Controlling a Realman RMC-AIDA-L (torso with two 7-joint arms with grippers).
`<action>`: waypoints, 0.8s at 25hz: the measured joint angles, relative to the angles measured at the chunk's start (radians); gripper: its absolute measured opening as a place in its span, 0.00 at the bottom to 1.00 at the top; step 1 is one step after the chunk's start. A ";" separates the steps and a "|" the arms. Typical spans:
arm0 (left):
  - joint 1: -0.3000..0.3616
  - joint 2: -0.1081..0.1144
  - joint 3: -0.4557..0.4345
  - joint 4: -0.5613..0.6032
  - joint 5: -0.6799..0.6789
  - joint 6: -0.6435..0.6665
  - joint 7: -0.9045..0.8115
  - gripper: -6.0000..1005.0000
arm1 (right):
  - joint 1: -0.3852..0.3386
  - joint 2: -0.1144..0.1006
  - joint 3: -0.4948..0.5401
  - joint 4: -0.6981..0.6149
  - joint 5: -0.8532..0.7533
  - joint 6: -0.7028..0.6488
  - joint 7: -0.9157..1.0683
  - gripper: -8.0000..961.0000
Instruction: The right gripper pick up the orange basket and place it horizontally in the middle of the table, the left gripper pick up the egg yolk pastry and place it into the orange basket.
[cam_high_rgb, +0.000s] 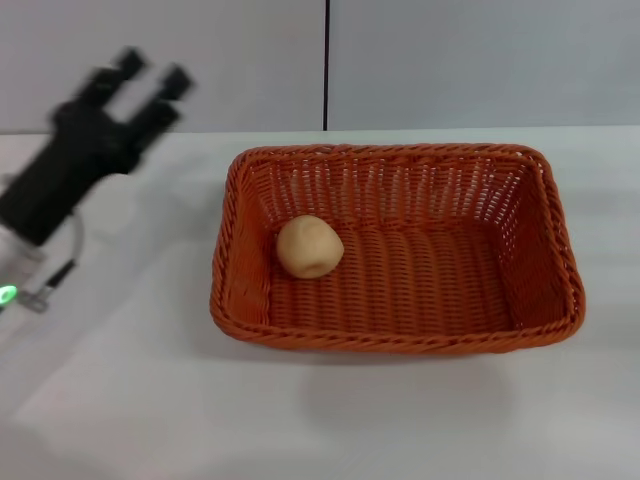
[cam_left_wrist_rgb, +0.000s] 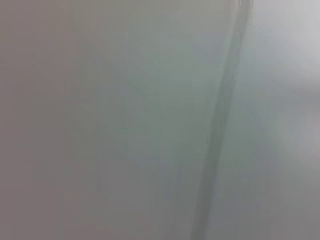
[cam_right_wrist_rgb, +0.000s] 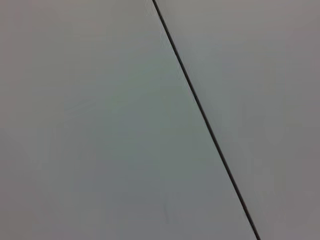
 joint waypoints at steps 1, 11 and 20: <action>0.000 0.000 0.000 0.000 0.000 0.000 0.000 0.54 | 0.000 0.000 0.000 0.000 0.000 0.000 0.000 0.54; 0.190 -0.002 -0.410 -0.122 -0.004 0.049 0.135 0.80 | -0.006 -0.002 0.006 -0.003 0.004 0.000 0.001 0.54; 0.191 -0.001 -0.446 -0.126 -0.003 0.045 0.137 0.80 | 0.017 -0.010 0.064 -0.010 0.006 0.000 0.005 0.54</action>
